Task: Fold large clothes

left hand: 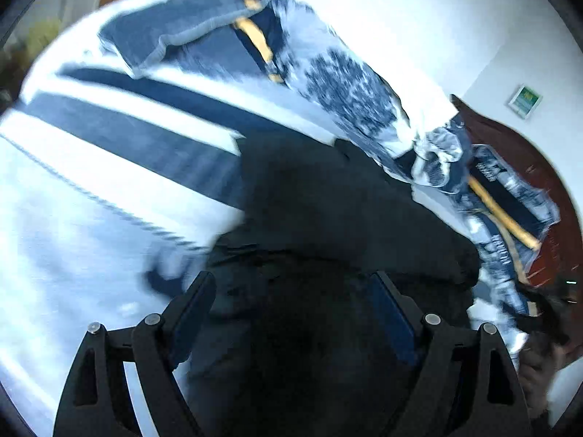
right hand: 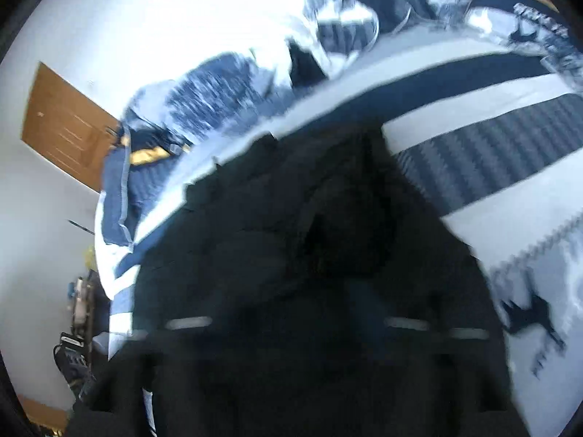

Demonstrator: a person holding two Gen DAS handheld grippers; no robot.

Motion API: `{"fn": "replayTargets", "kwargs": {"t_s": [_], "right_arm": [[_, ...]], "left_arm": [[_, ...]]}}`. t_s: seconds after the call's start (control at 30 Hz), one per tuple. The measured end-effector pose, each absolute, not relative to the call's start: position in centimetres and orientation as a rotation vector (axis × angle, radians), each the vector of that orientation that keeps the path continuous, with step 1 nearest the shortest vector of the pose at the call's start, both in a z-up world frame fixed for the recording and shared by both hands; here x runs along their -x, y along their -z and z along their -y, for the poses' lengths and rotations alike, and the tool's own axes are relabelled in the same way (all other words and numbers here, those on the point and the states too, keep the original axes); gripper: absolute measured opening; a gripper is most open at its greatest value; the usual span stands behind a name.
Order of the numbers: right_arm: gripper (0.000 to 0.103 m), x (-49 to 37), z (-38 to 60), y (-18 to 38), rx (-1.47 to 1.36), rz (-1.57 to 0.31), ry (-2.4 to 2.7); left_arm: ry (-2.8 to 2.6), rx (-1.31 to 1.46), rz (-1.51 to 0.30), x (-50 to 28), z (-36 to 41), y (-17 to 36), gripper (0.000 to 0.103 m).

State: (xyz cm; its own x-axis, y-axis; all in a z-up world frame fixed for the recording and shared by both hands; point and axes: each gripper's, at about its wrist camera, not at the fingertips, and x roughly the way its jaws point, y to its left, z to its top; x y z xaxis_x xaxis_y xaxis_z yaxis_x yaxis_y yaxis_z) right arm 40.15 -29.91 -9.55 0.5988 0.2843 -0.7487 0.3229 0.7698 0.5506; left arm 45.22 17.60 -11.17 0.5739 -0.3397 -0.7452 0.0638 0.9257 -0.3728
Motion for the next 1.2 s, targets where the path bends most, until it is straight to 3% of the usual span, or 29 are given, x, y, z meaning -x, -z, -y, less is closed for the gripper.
{"fn": "replayTargets", "kwargs": {"t_s": [0.17, 0.37, 0.5, 0.67, 0.73, 0.83, 1.07, 1.2], "right_arm": [[0.085, -30.1, 29.8, 3.8, -0.723, -0.867, -0.108], [0.085, -18.9, 29.2, 1.0, -0.687, -0.806, -0.158], [0.085, -15.1, 29.2, 3.3, -0.656, -0.812, -0.131], [0.085, -12.4, 30.7, 10.2, -0.659, -0.853, -0.009], [0.080, -12.1, 31.9, 12.6, -0.705, -0.931, 0.070], [0.080, -11.5, 33.5, 12.7, -0.749, -0.907, 0.070], [0.078, -12.9, 33.3, 16.1, -0.812, -1.122, 0.077], [0.076, -13.0, 31.8, 15.9, -0.764, -1.134, 0.076]], "left_arm": [[0.172, 0.286, -0.920, -34.3, -17.5, 7.4, 0.086], [0.089, 0.289, -0.976, -26.0, -16.7, 7.5, 0.086], [0.073, 0.272, -0.975, -24.8, -15.9, 9.9, 0.086], [0.013, 0.231, -0.977, -23.7, -16.6, 13.4, 0.086], [-0.013, 0.231, -0.979, -23.2, -17.0, 14.2, 0.086], [0.007, 0.249, -0.977, -23.4, -17.2, 14.0, 0.086], [0.014, 0.195, -1.058, -23.9, -16.3, 16.2, 0.086], [0.011, 0.148, -1.086, -23.9, -16.0, 17.0, 0.086]]}}
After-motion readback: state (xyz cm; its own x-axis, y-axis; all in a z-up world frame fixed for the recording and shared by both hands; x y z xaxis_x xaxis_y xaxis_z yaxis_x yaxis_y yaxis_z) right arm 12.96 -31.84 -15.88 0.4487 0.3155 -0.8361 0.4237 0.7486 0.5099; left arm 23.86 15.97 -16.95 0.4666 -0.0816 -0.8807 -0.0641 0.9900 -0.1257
